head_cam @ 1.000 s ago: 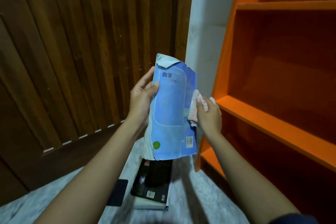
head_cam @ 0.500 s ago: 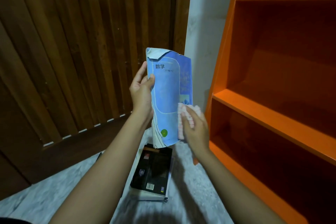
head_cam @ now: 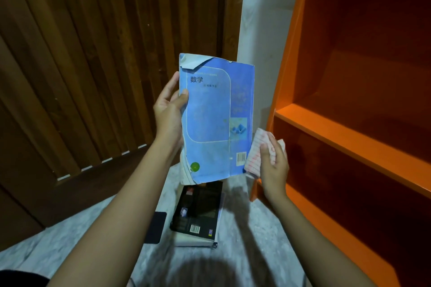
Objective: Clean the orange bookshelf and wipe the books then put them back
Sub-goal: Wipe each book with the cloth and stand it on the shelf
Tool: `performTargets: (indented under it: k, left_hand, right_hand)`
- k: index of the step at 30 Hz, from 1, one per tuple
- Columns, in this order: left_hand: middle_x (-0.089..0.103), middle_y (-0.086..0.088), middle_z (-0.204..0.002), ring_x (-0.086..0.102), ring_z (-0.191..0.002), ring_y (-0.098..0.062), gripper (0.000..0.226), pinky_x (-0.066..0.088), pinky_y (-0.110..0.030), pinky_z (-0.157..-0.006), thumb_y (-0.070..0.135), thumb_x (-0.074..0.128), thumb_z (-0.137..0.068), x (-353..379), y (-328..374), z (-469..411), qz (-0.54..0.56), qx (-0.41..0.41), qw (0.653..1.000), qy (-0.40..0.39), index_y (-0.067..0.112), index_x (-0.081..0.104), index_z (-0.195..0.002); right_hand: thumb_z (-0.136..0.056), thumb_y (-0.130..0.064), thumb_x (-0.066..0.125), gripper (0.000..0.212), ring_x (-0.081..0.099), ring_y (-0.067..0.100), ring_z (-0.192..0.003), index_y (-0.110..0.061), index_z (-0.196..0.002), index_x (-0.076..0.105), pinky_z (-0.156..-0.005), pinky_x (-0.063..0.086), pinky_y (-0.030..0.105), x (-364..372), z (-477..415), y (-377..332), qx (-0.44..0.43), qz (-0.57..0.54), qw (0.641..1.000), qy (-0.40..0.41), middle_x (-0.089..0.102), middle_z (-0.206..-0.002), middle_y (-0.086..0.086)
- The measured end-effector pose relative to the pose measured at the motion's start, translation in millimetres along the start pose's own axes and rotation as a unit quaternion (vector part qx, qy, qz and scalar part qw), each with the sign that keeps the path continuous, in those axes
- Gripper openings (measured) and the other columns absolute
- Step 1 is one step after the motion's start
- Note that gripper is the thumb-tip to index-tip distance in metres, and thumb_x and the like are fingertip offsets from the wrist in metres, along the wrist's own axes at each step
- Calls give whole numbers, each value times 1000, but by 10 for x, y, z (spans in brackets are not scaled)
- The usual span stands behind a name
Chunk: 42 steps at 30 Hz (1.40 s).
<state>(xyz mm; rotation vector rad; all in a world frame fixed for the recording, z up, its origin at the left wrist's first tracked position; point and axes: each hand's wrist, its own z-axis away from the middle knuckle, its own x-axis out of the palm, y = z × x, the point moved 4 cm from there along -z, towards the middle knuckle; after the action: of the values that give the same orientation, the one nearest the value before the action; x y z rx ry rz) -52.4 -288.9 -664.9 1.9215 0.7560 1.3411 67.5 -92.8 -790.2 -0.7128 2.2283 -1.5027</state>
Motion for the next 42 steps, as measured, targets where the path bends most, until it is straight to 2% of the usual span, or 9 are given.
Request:
performTargets:
  k: [7,10,15,21,24,27,30,37,42]
  left_hand:
    - [72,-5,-99,69,-91,-21,43,58,-38,-72,1,53,-91,69,-142,78,36,-27,998,-44,22,52,-128]
    - [71,-6,-101,68,-92,-22,42,58,-37,-72,2,52,-92,44,-106,64,35,-30,998,-48,22,52,-129]
    - [72,-5,-100,69,-90,-20,42,58,-35,-73,1,52,-91,18,-93,13,5,-31,998,-57,21,53,-128]
    - [69,-5,-111,67,-97,-22,45,57,-37,-78,4,50,-94,-232,-304,-91,-79,-16,997,13,22,47,-135]
    - [61,0,-122,62,-107,-15,47,57,-32,-81,7,51,-94,-339,-445,-103,-180,-10,983,39,21,43,-139]
    - [35,-2,-143,36,-131,-17,51,39,-29,-102,5,57,-90,-324,-430,-73,-415,75,903,79,20,46,-137]
    - [45,-5,-130,45,-119,-16,42,42,-28,-100,2,53,-90,0,-375,71,-465,215,859,3,13,51,-130]
    - [57,-10,-117,58,-105,-25,68,49,-37,-86,46,44,-95,460,-489,197,-511,98,851,-65,20,13,-150]
    - [51,-2,-78,55,-68,-14,63,46,-23,-56,25,40,-99,382,-527,219,-523,63,850,14,6,7,-149]
  right_hand:
    - [-89,-53,47,37,26,16,-141,-54,-126,43,-113,28,50,267,-136,-56,21,-43,993,-110,33,-150,-8]
    - [-96,-41,43,42,32,18,-139,-32,-137,41,-111,32,48,194,-197,25,55,-81,989,-106,35,-149,-5]
    - [-71,-51,73,55,64,19,-63,-26,-117,59,-56,53,34,183,-106,-68,120,-213,954,-174,65,-84,3]
    - [-81,-14,69,32,64,25,-60,-11,-112,59,-49,54,33,142,-100,-216,158,-249,942,-160,63,-87,14]
    - [-82,-4,67,30,67,25,-78,-12,-110,61,-62,57,34,86,-164,-326,102,-205,960,-158,68,-95,10]
    - [-73,-14,71,34,68,11,-82,-22,-106,64,-68,54,24,28,-239,-415,31,-131,980,-148,70,-95,1]
    - [-71,-29,70,42,66,8,-89,-22,-112,66,-74,51,25,6,-241,-425,-31,9,992,-119,71,-99,-3]
    - [-74,-16,69,41,62,3,-94,-43,-104,60,-72,45,11,46,62,-572,-173,180,963,-102,66,-107,-19]
    - [-75,-20,56,47,60,13,-87,-49,-110,47,-58,44,25,136,251,-619,-238,236,935,-114,67,-105,-10]
